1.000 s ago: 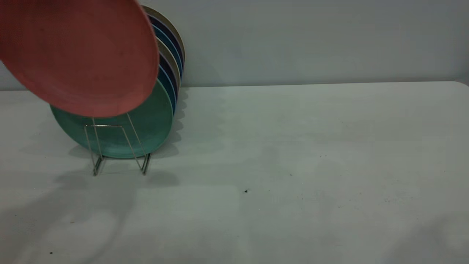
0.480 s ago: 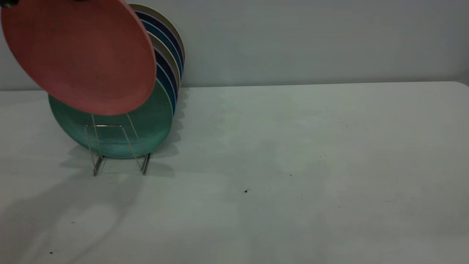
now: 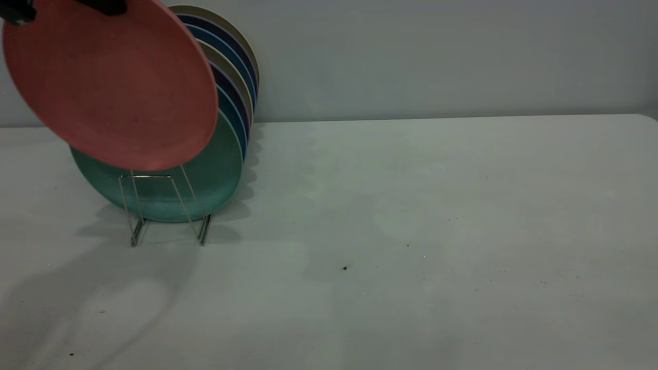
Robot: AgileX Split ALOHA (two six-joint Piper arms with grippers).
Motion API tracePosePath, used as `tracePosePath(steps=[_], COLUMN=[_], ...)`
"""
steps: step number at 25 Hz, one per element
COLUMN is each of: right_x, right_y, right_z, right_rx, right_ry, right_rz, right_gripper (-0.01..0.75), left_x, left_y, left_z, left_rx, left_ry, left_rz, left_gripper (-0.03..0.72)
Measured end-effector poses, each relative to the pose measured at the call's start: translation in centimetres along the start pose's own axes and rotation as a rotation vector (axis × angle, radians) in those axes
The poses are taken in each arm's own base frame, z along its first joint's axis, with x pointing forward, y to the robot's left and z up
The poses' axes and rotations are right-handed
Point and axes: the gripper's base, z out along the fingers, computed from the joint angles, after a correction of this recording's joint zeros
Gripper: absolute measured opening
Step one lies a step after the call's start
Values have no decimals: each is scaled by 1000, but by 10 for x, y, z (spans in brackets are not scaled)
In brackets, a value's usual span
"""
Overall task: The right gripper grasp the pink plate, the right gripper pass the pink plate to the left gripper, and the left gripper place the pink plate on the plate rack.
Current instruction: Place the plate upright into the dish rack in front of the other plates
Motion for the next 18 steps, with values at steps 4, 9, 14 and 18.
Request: tracePosePath(steps=[4, 9, 14, 18], right_x=[1, 1, 1, 1], right_y=[-2, -2, -2, -2], right_z=[0, 0, 0, 0], right_rx=[18, 25, 25, 25], right_ry=[4, 6, 6, 6], right_rz=[10, 12, 13, 14], right_gripper=[243, 243, 243, 243], left_x=[6, 9, 9, 9], left_y=[-1, -2, -1, 0], left_z=[0, -1, -1, 0], left_rx=[12, 15, 12, 3], left_ry=[65, 104, 104, 102], left_rz=[-39, -73, -53, 27], left_gripper=[75, 75, 75, 75])
